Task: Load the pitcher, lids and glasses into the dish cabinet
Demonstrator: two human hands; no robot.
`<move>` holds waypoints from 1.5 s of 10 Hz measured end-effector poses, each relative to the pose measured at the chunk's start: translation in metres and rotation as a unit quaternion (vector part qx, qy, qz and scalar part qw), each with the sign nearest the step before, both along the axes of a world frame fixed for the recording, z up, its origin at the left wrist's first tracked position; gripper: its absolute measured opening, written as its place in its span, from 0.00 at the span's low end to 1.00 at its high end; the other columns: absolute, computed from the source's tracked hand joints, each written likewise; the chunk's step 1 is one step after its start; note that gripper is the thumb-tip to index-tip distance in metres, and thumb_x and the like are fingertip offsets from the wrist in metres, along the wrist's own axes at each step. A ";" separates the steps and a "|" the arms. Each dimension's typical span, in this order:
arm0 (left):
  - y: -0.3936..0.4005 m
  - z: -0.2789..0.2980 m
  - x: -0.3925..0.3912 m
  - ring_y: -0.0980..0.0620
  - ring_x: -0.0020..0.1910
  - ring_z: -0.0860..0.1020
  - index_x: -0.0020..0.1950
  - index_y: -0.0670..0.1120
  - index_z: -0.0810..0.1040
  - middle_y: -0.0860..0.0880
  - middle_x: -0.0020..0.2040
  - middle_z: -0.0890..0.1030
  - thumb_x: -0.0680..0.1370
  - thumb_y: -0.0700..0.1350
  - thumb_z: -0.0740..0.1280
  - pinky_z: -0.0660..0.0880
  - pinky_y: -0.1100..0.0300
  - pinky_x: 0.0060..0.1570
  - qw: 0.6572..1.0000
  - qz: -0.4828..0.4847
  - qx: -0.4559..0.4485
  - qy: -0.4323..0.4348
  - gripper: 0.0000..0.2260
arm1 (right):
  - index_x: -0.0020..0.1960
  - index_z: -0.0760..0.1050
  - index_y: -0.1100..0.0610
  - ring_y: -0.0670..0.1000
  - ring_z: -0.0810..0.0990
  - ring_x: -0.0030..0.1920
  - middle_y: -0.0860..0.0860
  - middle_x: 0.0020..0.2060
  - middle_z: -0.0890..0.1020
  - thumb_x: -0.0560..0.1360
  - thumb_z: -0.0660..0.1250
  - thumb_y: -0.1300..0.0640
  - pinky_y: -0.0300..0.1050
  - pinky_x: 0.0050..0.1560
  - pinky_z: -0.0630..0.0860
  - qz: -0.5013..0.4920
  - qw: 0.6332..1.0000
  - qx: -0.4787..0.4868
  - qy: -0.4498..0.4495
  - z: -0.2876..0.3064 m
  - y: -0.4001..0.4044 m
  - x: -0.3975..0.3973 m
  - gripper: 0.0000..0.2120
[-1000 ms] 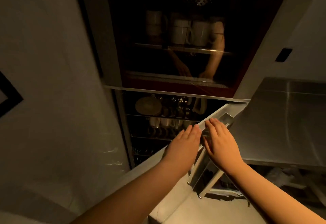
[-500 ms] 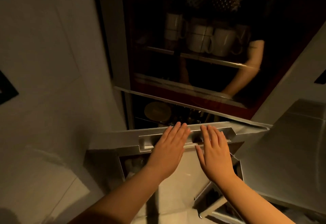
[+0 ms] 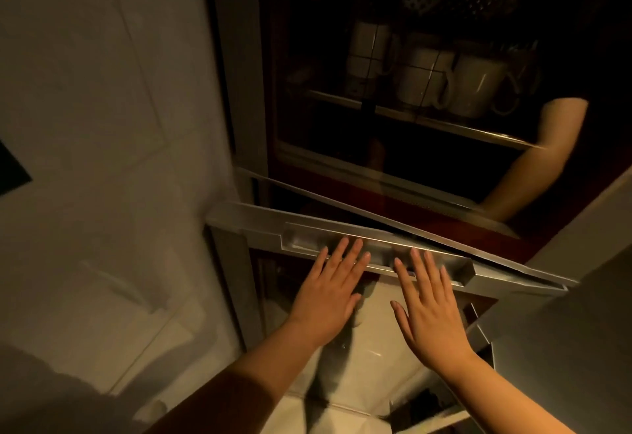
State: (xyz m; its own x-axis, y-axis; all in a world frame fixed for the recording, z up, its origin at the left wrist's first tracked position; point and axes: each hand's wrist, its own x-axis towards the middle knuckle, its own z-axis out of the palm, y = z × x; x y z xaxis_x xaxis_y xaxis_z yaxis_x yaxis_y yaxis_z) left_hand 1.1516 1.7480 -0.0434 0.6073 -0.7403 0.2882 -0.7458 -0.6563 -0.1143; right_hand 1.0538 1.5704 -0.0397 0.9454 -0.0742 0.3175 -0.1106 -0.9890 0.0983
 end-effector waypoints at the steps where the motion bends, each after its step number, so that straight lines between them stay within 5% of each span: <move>1: -0.003 -0.004 0.016 0.43 0.73 0.33 0.75 0.46 0.33 0.45 0.75 0.32 0.81 0.56 0.49 0.36 0.44 0.70 1.000 -0.015 -0.005 0.016 0.32 | 0.76 0.51 0.57 0.59 0.49 0.75 0.59 0.76 0.50 0.80 0.43 0.43 0.60 0.71 0.52 -0.014 1.000 0.004 0.009 0.000 0.000 0.006 0.29; 3: -0.012 -0.007 0.051 0.44 0.73 0.33 0.74 0.48 0.31 0.46 0.75 0.32 0.81 0.55 0.48 0.34 0.44 0.69 0.999 -0.051 0.007 0.015 0.31 | 0.76 0.52 0.56 0.58 0.52 0.75 0.58 0.74 0.56 0.80 0.39 0.43 0.57 0.72 0.50 -0.057 0.998 0.017 0.026 0.002 -0.001 0.021 0.29; 5: -0.019 -0.003 0.073 0.46 0.74 0.44 0.75 0.48 0.41 0.46 0.75 0.48 0.81 0.53 0.54 0.39 0.43 0.69 0.997 -0.082 0.002 0.017 0.29 | 0.73 0.59 0.57 0.59 0.63 0.70 0.60 0.68 0.70 0.80 0.39 0.43 0.54 0.72 0.46 -0.107 0.992 0.039 0.046 0.007 0.003 0.034 0.29; 7: -0.019 -0.007 0.079 0.47 0.73 0.44 0.74 0.49 0.37 0.46 0.76 0.52 0.80 0.54 0.52 0.38 0.43 0.69 0.995 -0.098 0.009 0.026 0.30 | 0.72 0.60 0.56 0.63 0.69 0.67 0.60 0.66 0.72 0.80 0.38 0.42 0.55 0.71 0.45 -0.120 0.991 0.041 0.044 0.003 0.004 0.039 0.29; 10: -0.020 -0.004 0.074 0.48 0.72 0.37 0.72 0.50 0.33 0.46 0.77 0.46 0.81 0.54 0.50 0.31 0.47 0.69 0.995 -0.086 0.032 0.035 0.29 | 0.72 0.61 0.57 0.63 0.67 0.68 0.61 0.66 0.72 0.79 0.38 0.42 0.58 0.70 0.49 -0.112 0.992 0.041 0.049 0.001 0.003 0.038 0.30; 12: -0.024 0.007 0.050 0.48 0.75 0.39 0.76 0.50 0.38 0.48 0.78 0.43 0.82 0.53 0.51 0.37 0.49 0.73 0.997 -0.029 0.026 0.071 0.29 | 0.71 0.65 0.60 0.64 0.70 0.66 0.62 0.66 0.72 0.74 0.51 0.46 0.62 0.70 0.56 -0.080 0.996 0.032 0.033 0.004 0.003 0.035 0.30; 13: -0.024 0.015 0.030 0.50 0.75 0.38 0.77 0.50 0.40 0.49 0.78 0.41 0.82 0.52 0.52 0.38 0.50 0.72 0.993 0.021 0.001 0.117 0.28 | 0.72 0.63 0.62 0.64 0.68 0.68 0.62 0.67 0.70 0.76 0.57 0.47 0.62 0.69 0.55 -0.051 0.998 0.043 0.018 0.009 0.003 0.033 0.29; 14: -0.019 0.015 -0.002 0.52 0.75 0.38 0.77 0.50 0.42 0.50 0.77 0.40 0.82 0.54 0.51 0.38 0.52 0.71 0.980 0.096 -0.003 0.172 0.28 | 0.76 0.50 0.60 0.61 0.53 0.74 0.60 0.74 0.56 0.76 0.61 0.48 0.60 0.72 0.43 -0.002 0.998 0.045 0.043 0.011 -0.001 0.026 0.35; 15: -0.016 0.017 -0.039 0.51 0.76 0.41 0.77 0.48 0.45 0.49 0.78 0.42 0.82 0.54 0.51 0.43 0.54 0.73 0.963 0.158 0.000 0.217 0.27 | 0.76 0.38 0.59 0.59 0.36 0.74 0.58 0.75 0.40 0.78 0.53 0.47 0.56 0.72 0.34 0.059 0.992 0.021 0.108 0.012 -0.004 0.012 0.35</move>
